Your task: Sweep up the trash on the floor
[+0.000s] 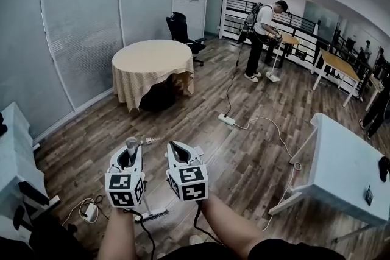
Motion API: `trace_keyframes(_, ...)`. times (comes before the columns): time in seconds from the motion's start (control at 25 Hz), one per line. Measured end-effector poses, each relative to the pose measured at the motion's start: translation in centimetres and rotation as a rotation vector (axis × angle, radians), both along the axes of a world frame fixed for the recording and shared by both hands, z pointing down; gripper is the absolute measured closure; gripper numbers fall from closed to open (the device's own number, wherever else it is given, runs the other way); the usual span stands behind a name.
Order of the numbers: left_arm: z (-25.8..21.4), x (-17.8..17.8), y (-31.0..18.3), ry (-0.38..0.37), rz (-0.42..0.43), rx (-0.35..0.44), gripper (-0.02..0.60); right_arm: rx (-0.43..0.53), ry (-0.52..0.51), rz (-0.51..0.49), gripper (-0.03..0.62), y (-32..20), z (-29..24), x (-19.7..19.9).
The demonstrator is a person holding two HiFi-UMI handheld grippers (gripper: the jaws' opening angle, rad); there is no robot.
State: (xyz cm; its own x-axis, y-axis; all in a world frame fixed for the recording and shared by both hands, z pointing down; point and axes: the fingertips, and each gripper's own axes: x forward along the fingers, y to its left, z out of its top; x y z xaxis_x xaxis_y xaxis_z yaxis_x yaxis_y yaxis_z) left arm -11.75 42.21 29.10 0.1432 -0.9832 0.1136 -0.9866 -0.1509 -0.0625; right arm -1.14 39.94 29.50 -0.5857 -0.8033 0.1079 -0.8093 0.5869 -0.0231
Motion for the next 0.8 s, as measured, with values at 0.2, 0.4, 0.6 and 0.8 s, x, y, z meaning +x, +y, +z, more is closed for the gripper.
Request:
trace_keyframes(0.2, 0.5, -1.0, -1.9, -0.002, -0.047, 0.007, 0.508, 0.002, -0.007, -0.051, 0.582, -1.8, 0.1, 0.5)
trace_keyframes(0.4, -0.2, -1.3, -4.6, 0.015, -0.107, 0.031, 0.508, 0.001, -0.027, -0.082, 0.582, -4.9, 0.3, 2.8)
trace_keyframes(0.6, -0.3, 0.5, -7.6, 0.019, -0.108, 0.058, 0.508, -0.034, -0.020, -0.093, 0.582, -7.8, 1.9, 4.9)
trace_keyframes(0.8, 0.1, 1.8, -11.0, 0.018, -0.081, 0.049, 0.508, -0.056, -0.023, -0.069, 0.582, -11.1, 2.8, 6.5)
